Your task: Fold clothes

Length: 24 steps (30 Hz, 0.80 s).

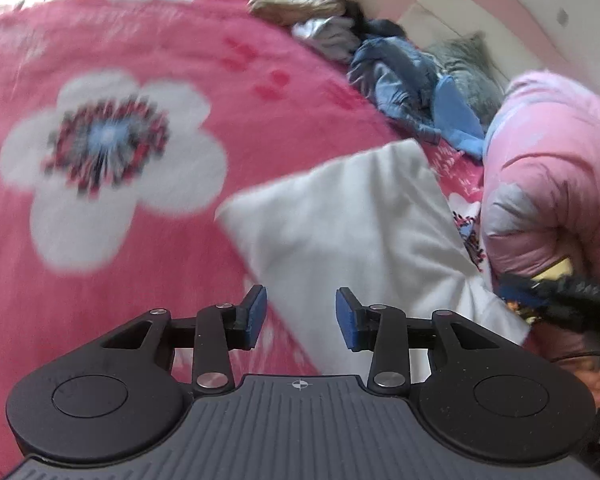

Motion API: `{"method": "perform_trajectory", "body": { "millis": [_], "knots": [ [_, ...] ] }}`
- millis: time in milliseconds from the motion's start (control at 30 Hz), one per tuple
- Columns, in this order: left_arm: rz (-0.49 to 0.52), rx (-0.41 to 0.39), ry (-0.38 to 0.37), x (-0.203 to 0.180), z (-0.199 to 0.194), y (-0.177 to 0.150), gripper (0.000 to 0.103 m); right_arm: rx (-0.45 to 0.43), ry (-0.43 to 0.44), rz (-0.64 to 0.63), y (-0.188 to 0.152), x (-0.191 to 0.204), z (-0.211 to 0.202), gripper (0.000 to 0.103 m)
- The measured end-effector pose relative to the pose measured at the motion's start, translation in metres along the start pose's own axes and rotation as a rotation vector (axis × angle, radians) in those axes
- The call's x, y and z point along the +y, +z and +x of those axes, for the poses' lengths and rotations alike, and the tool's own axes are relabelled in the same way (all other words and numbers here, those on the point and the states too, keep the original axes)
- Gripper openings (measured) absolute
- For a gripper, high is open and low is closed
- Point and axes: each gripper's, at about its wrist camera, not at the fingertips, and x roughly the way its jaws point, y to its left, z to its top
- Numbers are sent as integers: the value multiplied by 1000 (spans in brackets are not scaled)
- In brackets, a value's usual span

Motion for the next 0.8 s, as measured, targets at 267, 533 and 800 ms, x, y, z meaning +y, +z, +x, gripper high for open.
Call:
{"method": "perform_trajectory", "body": {
  "millis": [267, 533, 800],
  "knots": [
    [-35, 22, -38, 2, 16, -32, 38, 191, -203, -15, 19, -20, 2, 19],
    [-11, 83, -150, -14, 17, -60, 39, 153, -205, -296, 30, 38, -17, 25],
    [83, 114, -91, -50, 33, -92, 38, 342, -415, -610, -27, 47, 40, 24]
  ]
}}
